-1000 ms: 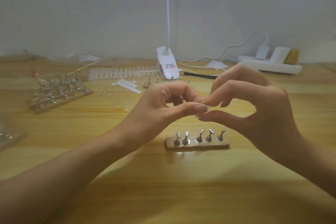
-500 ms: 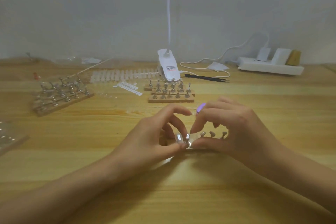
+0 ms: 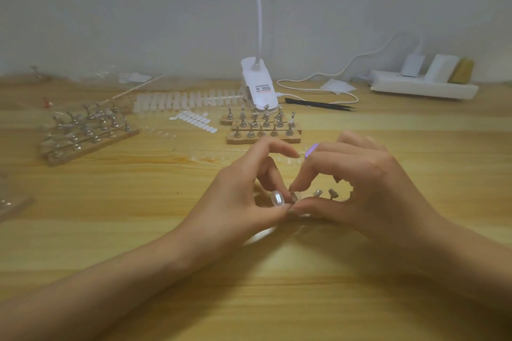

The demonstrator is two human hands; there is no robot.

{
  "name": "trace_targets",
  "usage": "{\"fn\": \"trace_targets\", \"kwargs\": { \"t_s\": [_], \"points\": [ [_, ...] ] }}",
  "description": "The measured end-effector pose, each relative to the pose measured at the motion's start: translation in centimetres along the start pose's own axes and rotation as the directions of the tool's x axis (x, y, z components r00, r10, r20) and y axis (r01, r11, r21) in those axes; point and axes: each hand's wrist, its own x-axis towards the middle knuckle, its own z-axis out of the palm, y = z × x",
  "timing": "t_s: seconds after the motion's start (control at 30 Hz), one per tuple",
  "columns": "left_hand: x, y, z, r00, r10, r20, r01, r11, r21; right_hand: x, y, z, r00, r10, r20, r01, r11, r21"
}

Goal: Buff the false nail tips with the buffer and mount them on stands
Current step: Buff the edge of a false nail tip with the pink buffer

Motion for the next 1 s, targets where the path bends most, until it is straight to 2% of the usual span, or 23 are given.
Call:
{"fn": "trace_targets", "kwargs": {
  "t_s": [0.27,0.67,0.73,0.83,1.0],
  "points": [
    [0.0,-0.2,0.0,1.0,-0.027,0.014,0.027,0.999,-0.043,0.3,-0.3,0.1,1.0,-0.027,-0.003,0.027,1.0,-0.015],
    [0.1,-0.5,-0.2,0.998,-0.057,0.024,0.058,0.998,-0.036,0.3,-0.1,0.2,0.998,0.033,0.049,-0.035,0.998,0.047],
    [0.0,-0.5,-0.2,0.998,-0.056,0.019,0.056,0.998,-0.03,0.4,0.0,0.0,0.995,0.062,0.083,-0.071,0.992,0.105],
    [0.0,-0.4,-0.2,0.999,-0.05,0.02,0.051,0.998,-0.028,0.7,0.4,-0.5,0.984,0.157,0.087,-0.177,0.935,0.308],
    [0.0,-0.4,-0.2,0.999,-0.038,0.013,0.038,0.999,-0.024,1.4,0.3,0.1,0.957,0.234,0.168,-0.276,0.915,0.295]
  ]
}}
